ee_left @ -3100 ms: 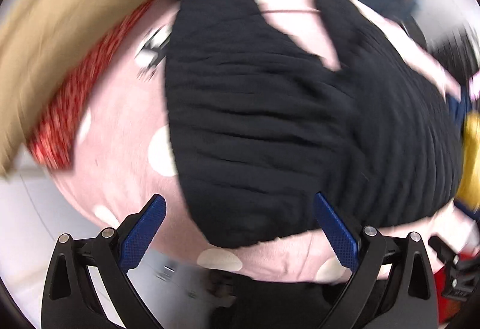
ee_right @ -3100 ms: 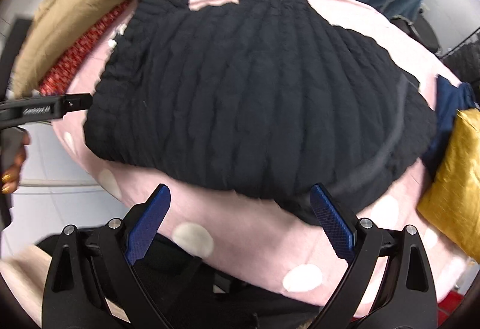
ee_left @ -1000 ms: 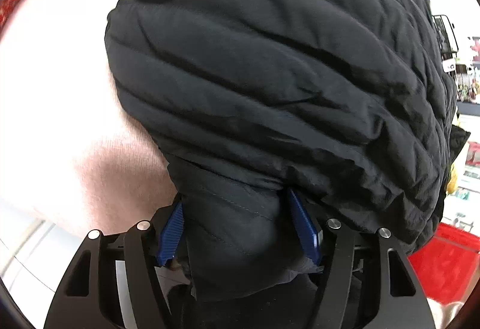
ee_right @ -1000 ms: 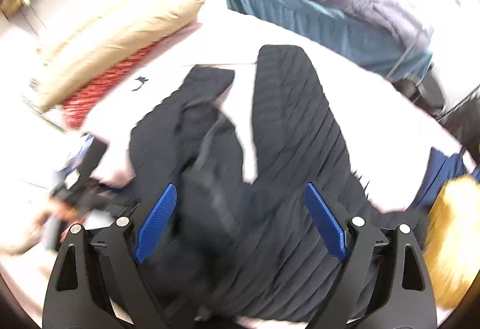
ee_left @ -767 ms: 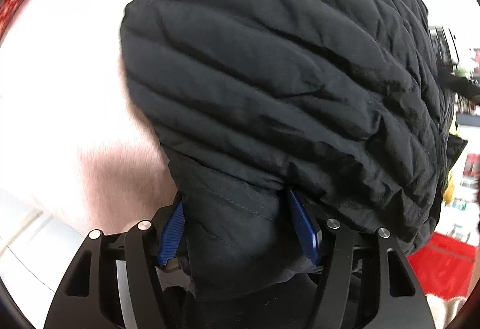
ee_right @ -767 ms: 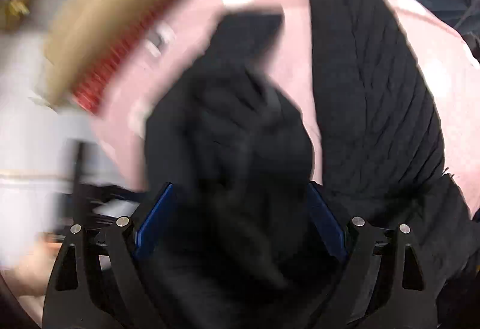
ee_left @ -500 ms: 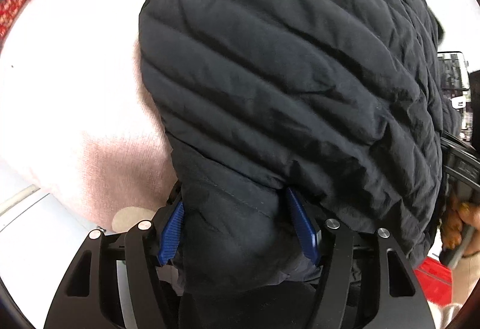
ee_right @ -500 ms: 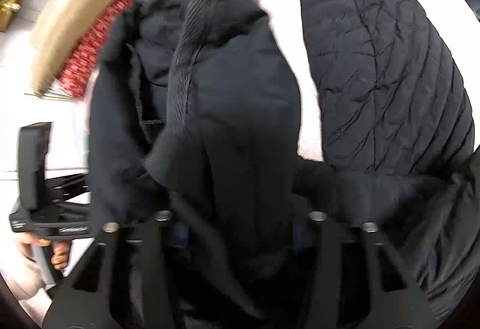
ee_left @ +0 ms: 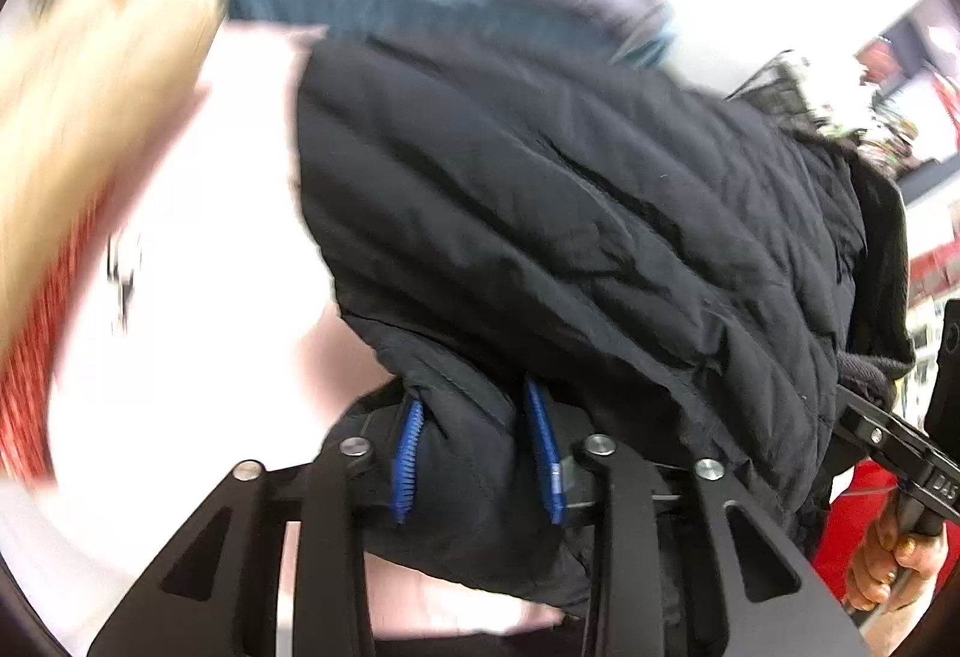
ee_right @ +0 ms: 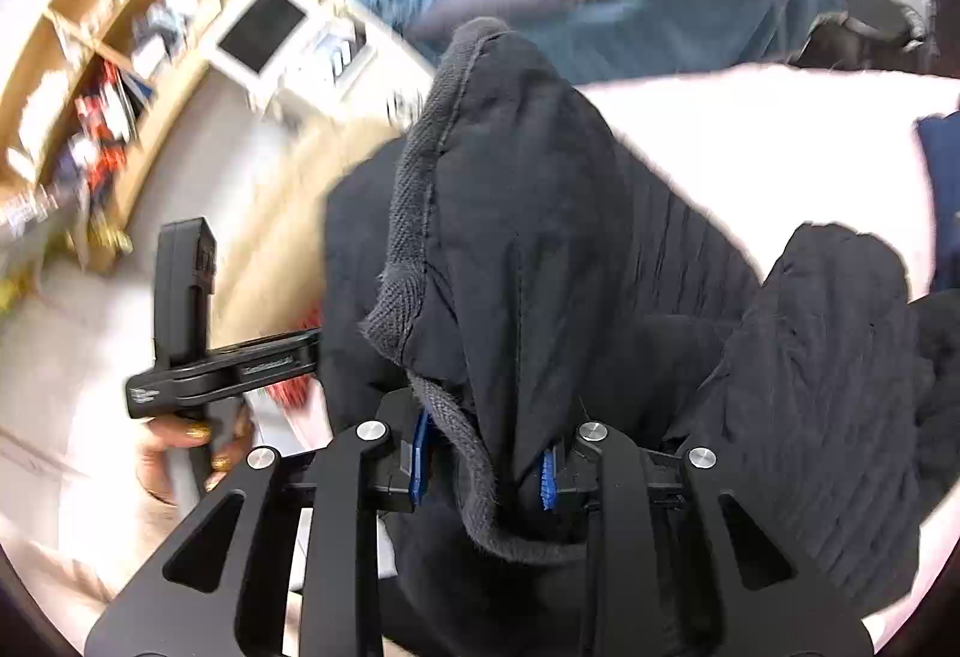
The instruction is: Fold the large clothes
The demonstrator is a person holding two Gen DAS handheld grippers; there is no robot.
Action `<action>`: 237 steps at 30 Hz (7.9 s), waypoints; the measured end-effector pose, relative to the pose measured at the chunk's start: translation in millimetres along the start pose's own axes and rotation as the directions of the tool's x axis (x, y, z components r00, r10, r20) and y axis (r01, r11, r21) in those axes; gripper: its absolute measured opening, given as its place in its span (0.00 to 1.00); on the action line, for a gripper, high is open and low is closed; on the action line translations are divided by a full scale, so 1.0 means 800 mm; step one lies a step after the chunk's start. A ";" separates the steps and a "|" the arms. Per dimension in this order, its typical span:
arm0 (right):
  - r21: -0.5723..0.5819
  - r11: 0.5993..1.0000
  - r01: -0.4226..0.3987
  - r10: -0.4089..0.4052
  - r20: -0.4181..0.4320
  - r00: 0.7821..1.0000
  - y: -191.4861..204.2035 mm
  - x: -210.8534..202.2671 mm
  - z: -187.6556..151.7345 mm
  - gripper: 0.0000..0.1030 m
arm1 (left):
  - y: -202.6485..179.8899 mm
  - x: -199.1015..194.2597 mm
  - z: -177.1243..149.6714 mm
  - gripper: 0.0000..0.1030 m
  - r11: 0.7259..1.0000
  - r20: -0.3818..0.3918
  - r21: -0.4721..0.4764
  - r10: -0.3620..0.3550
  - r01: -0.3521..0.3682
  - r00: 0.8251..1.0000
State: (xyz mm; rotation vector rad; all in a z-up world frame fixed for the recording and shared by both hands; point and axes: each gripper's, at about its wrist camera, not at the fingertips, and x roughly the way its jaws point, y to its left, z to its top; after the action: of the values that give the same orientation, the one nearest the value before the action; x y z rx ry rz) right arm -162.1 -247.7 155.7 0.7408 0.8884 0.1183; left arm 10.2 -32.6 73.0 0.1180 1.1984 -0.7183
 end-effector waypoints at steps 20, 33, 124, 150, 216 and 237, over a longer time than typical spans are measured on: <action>0.084 0.995 0.058 -0.059 0.017 0.998 0.066 0.136 0.130 0.80 | 0.159 -0.154 0.022 0.91 0.935 0.243 -0.305 0.262 -0.182 0.934; 0.153 0.952 0.265 -0.266 -0.018 0.964 -0.111 0.049 -0.050 0.85 | 0.132 -0.012 -0.148 0.91 0.900 -0.169 -0.409 0.086 -0.150 0.982; 0.098 0.980 0.173 -0.131 -0.340 0.931 -0.233 0.150 -0.184 0.25 | 0.250 0.073 -0.293 0.29 0.867 -0.535 0.011 0.426 -0.499 0.729; 0.525 0.849 0.062 -0.001 -0.117 0.993 -0.285 0.122 -0.033 0.59 | 0.318 -0.006 -0.314 0.90 0.893 -0.278 -0.348 0.192 -0.285 0.941; 0.506 0.749 0.426 -0.564 0.150 0.812 -0.310 -0.057 -0.079 0.14 | 0.235 -0.043 -0.177 0.91 0.989 -0.209 -0.066 0.118 -0.134 0.971; 0.490 0.755 0.435 -0.555 0.126 0.822 -0.315 -0.056 -0.081 0.15 | 0.181 0.159 -0.031 0.34 0.980 -0.207 -0.182 0.040 -0.078 0.977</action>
State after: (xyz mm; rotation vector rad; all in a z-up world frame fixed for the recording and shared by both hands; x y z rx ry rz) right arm -289.6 -418.9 0.2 0.8871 0.8345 -0.6787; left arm 94.1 34.3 -88.9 0.0692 1.4467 -0.5458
